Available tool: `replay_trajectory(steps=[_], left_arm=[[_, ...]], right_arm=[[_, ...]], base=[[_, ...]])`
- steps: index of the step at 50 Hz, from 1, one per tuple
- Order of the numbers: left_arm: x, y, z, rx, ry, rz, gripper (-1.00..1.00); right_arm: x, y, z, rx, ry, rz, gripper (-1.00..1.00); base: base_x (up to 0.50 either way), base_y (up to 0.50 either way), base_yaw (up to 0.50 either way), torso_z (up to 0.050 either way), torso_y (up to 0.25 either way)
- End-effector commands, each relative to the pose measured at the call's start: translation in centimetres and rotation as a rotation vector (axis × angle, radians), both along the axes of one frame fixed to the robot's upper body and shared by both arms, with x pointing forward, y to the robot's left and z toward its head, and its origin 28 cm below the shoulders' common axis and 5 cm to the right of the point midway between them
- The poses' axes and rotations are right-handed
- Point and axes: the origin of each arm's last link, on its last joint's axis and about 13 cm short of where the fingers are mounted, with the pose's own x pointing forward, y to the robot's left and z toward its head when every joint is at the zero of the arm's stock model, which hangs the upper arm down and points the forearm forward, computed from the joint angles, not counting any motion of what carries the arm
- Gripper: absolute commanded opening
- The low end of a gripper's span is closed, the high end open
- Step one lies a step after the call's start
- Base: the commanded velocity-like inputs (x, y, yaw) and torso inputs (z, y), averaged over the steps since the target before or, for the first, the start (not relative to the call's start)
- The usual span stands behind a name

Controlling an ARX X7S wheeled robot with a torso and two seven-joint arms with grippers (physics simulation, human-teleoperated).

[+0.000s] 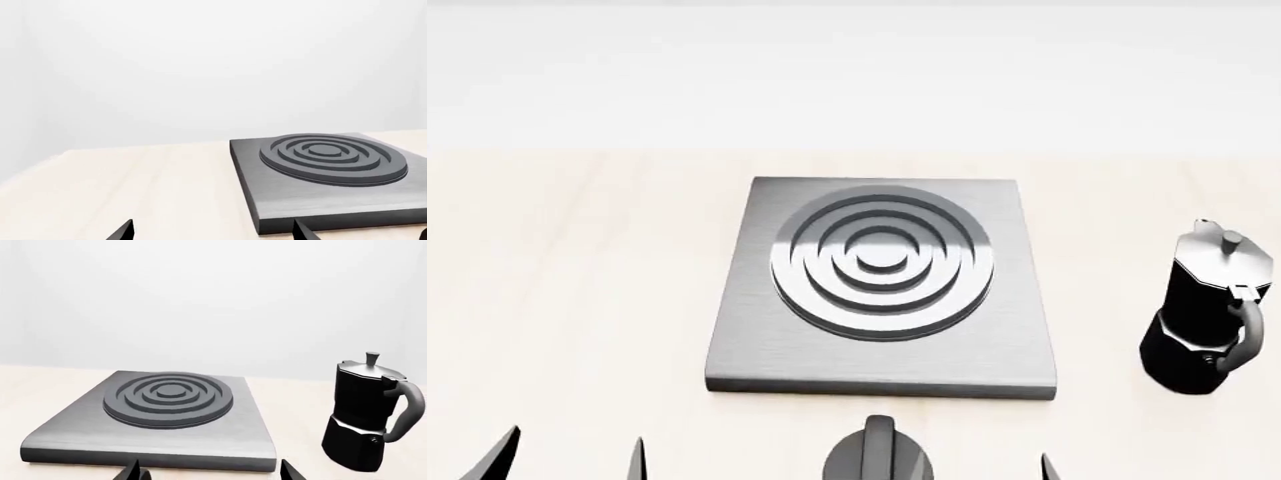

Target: Put the moka pot on the stove.

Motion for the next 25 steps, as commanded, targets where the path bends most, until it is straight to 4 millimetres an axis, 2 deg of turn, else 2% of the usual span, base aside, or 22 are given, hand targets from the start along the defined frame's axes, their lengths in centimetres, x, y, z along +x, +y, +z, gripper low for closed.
replay_trajectory(steps=[1, 25], left_arm=[[0.01, 0.0, 0.0, 0.0, -0.003, -0.004, 1.0], [0.0, 0.0, 0.0, -0.001, 0.0, -0.004, 1.0]], right_arm=[[-0.06, -0.03, -0.11, -0.025, 0.006, -0.008, 1.0], [-0.25, 0.17, 0.44, -0.052, -0.019, -0.012, 1.0]], base=[[0.0, 0.0, 0.0, 0.0, 0.0], [0.0, 0.0, 0.0, 0.0, 0.0]])
